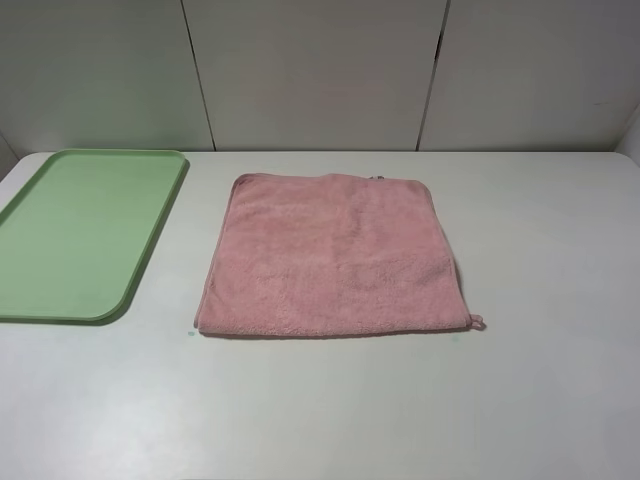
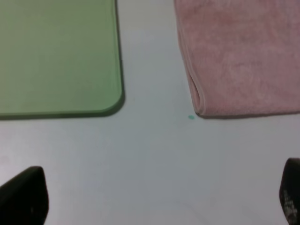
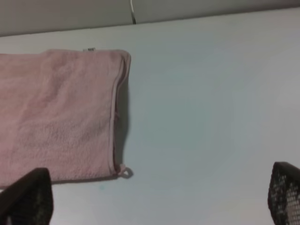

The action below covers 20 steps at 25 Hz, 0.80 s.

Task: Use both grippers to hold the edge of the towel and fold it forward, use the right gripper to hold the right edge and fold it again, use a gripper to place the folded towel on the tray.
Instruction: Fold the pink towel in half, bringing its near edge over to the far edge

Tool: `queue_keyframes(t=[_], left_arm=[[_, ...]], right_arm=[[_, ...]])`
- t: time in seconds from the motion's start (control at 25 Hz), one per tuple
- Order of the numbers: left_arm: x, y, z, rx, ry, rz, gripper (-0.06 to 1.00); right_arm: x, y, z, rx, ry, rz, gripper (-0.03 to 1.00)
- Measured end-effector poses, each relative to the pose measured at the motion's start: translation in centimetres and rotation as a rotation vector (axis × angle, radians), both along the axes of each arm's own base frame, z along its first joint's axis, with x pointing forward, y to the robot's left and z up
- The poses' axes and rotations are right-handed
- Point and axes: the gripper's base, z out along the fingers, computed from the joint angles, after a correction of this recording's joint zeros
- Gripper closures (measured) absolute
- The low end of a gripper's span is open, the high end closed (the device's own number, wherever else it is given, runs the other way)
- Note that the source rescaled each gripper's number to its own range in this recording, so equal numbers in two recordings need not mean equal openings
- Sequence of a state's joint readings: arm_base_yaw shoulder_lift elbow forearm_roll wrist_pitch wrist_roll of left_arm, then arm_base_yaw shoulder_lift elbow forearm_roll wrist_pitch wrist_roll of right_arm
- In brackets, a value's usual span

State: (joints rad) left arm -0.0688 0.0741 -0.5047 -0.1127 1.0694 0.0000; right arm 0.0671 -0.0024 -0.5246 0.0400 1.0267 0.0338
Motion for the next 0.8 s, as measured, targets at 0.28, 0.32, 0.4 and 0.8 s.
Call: queue_keyframes(t=[0.28,0.32,0.4,0.8], left_arm=[[0.9,-0.1,0.6,0.021,0.112,-0.086,-0.05],[1.2,-0.2,1.0,0.033,0.133,-0.106,-0.05],[2.0,-0.4,1.9,0.06,0.155,-0.156,-0.05],[6.8,-2.4,6.1,0.188,0.238,-0.408,-0.04]], right_arm=[[1.6,0.6,2.3,-0.019,0.058,0.108,-0.03],[2.0,0.7,2.6,-0.033,0.068,0.125,-0.03],[2.6,0.8,3.2,-0.067,0.086,0.161,-0.03],[6.4,1.7,4.1,-0.268,0.181,0.329,-0.03]])
